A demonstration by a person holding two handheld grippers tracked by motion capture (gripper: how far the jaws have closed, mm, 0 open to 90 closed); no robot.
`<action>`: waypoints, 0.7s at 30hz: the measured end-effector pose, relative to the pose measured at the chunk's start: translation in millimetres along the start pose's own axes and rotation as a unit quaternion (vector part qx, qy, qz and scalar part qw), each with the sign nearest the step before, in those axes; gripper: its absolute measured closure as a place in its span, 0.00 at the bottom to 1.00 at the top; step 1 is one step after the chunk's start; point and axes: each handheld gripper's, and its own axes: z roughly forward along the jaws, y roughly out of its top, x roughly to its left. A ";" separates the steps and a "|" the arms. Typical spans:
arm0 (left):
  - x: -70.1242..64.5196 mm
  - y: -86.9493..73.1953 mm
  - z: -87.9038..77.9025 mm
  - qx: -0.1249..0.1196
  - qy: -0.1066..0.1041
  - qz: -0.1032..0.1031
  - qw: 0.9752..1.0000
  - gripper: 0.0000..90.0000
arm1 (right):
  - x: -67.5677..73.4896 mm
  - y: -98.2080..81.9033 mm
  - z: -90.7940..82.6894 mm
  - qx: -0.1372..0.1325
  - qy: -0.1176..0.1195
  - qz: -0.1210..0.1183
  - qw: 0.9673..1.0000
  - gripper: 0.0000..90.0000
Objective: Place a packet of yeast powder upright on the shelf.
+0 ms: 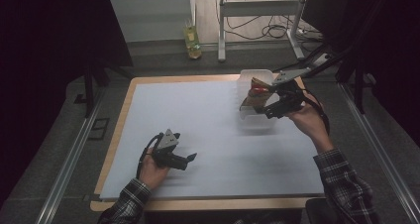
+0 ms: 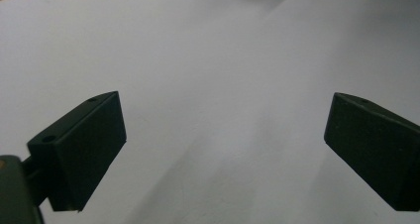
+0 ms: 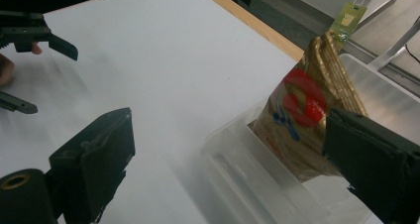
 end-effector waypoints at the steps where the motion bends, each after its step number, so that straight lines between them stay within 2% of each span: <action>1: -0.2 0.0 0.0 0.001 0.000 0.000 1.000 0.02 | 1.0 -1.4 -0.5 -0.001 0.001 0.000 1.000 0.07; 13: -1.8 0.5 -1.5 0.000 0.007 0.003 1.000 0.02 | 10.1 -18.6 -5.1 -0.020 0.005 0.003 1.000 0.05; 21: -2.1 0.3 -0.8 0.003 0.009 0.006 1.000 0.02 | 16.8 -30.2 -1.6 -0.009 0.005 -0.004 1.000 0.01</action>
